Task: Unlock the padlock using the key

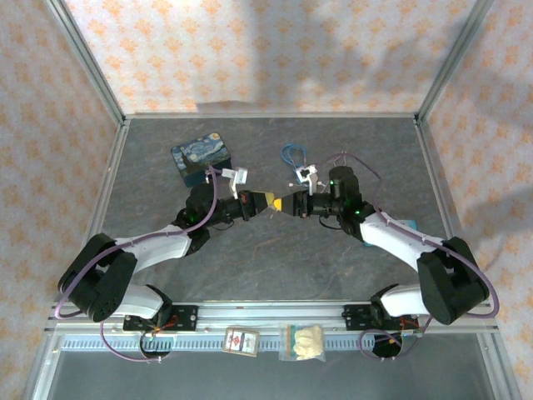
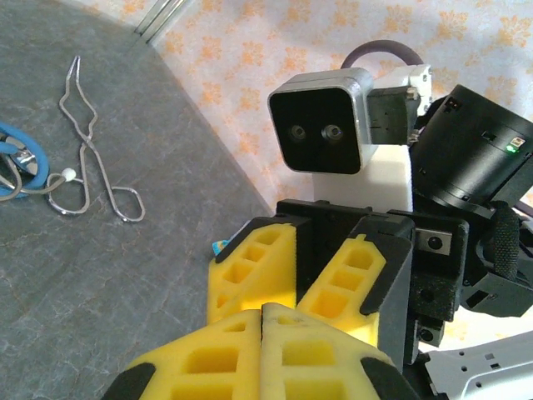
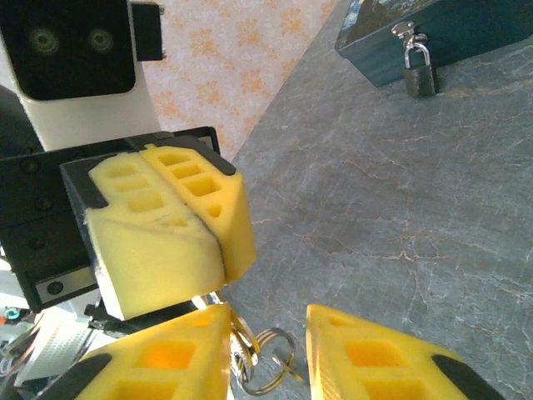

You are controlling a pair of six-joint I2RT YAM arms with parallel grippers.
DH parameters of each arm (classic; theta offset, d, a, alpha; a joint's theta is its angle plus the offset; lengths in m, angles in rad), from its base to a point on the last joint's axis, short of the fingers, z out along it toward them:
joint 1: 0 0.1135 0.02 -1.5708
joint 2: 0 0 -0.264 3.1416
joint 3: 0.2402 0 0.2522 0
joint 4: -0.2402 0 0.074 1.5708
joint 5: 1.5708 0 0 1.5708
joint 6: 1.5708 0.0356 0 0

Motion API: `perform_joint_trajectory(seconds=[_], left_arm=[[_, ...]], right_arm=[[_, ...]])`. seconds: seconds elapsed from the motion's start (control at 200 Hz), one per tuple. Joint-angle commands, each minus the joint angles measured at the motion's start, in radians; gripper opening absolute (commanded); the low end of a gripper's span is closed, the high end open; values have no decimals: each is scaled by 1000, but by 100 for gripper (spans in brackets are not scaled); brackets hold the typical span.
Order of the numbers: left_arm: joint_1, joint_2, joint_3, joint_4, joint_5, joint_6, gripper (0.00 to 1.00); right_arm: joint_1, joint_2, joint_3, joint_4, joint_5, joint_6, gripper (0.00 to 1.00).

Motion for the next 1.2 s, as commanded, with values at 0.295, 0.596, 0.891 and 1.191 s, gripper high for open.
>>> perform_joint_trajectory(seconds=[0.295, 0.596, 0.891, 1.191], left_arm=[[-5, 31, 29, 122, 21, -68, 9], [68, -76, -23, 44, -101, -51, 74], [67, -45, -6, -44, -47, 0, 51], [6, -43, -70, 41, -58, -80, 49]], right_arm=[[-1, 9, -16, 62, -48, -2, 2], [-1, -7, -16, 18, -22, -37, 0], [-1, -8, -6, 14, -14, -44, 0], [-2, -29, -32, 66, 88, 7, 0]])
